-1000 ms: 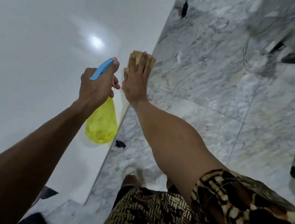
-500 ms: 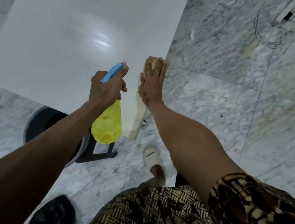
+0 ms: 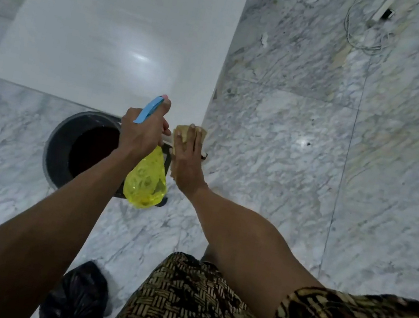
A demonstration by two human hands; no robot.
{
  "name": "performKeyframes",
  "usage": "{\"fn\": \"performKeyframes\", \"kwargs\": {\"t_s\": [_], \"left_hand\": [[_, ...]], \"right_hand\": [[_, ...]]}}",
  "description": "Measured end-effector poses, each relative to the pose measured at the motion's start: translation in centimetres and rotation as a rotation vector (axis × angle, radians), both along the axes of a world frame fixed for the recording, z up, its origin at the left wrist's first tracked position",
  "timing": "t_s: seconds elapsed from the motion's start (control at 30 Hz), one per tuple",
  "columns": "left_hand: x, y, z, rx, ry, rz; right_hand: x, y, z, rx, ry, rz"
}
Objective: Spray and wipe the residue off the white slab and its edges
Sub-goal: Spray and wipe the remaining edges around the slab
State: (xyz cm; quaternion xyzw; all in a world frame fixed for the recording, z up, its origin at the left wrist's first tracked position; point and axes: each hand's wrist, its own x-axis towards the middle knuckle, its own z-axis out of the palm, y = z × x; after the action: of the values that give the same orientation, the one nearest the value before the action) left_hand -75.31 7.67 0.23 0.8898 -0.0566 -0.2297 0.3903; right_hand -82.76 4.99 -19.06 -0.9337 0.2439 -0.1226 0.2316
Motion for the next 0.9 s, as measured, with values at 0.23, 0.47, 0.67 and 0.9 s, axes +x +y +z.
{"fn": "performKeyframes", "kwargs": {"t_s": [0.23,0.47,0.67,0.9], "left_hand": [[-4.7,6.5,3.1,-0.111,0.016,0.077],[-4.9,14.0,5.1,-0.222,0.009,0.178],[0.2,22.3,4.5,-0.251,0.026,0.293],[11.1,35.3,2.8,-0.185,0.005,0.403]], "right_hand": [[-7.2,4.7,8.4,1.044,0.444,0.082],[-8.8,4.0,12.1,1.761,0.227,-0.266],[-2.0,9.8,12.9,1.838,0.215,-0.304],[11.7,25.4,8.9,1.742,0.490,-0.367]]}}
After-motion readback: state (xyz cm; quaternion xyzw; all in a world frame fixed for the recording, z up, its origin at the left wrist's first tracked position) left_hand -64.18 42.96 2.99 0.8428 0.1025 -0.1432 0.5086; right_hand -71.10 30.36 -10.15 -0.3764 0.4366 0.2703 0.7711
